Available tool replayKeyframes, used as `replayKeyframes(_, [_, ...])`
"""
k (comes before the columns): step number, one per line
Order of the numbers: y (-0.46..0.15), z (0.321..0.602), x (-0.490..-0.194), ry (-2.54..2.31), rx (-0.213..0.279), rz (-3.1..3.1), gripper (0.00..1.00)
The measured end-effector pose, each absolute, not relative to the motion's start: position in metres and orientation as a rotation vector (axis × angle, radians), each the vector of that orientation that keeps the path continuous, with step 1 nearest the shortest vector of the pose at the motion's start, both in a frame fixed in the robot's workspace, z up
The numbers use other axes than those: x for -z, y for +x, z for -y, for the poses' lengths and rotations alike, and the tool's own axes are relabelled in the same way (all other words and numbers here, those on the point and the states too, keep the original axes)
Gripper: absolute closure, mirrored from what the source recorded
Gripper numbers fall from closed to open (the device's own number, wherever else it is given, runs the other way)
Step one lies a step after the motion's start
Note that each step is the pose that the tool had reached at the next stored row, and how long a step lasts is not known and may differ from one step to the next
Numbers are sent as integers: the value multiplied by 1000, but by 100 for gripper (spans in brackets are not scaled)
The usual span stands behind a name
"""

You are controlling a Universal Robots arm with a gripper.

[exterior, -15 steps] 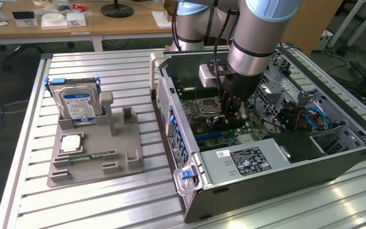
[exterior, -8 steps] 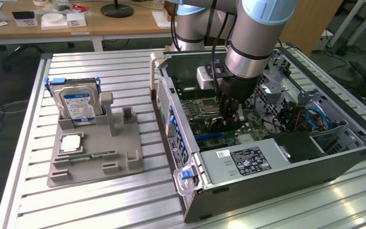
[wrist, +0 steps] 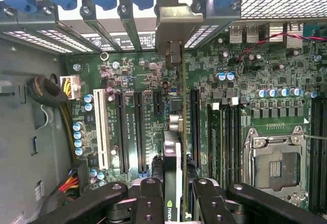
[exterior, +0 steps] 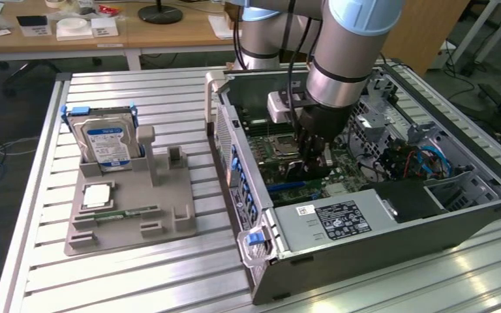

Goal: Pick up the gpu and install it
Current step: 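Insert the gpu into the slot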

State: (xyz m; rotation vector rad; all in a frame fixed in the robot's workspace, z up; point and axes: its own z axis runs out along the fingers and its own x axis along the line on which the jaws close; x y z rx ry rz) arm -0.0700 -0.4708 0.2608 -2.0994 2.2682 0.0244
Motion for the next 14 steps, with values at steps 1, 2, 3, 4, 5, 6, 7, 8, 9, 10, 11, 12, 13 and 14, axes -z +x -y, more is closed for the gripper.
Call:
replayKeyframes(1, [-70,471,-261,-2099,-24,-2268,73])
replayKeyframes(2, [-71,471,-261,-2099,-24,-2268,73])
replayKeyframes(3, [-71,471,-260,-2099,-25,-2268,73])
replayKeyframes(4, [-72,471,-260,-2099,-25,-2268,73])
replayKeyframes(5, [-72,471,-260,-2099,-24,-2268,73])
replayKeyframes(6, [-73,471,-260,-2099,-25,-2268,73])
replayKeyframes(7, [-73,471,-260,-2099,-24,-2268,73])
replayKeyframes(8, [-74,471,-260,-2099,-25,-2268,73])
replayKeyframes(9, [-74,471,-260,-2099,-25,-2268,73])
replayKeyframes(10, [-75,471,-260,-2099,-24,-2268,73])
replayKeyframes(11, [-75,471,-260,-2099,-24,-2268,73])
replayKeyframes(12, [-75,471,-260,-2099,-24,-2268,73])
replayKeyframes(13, [-75,471,-260,-2099,-24,-2268,73])
replayKeyframes(14, [-75,471,-260,-2099,-24,-2268,73])
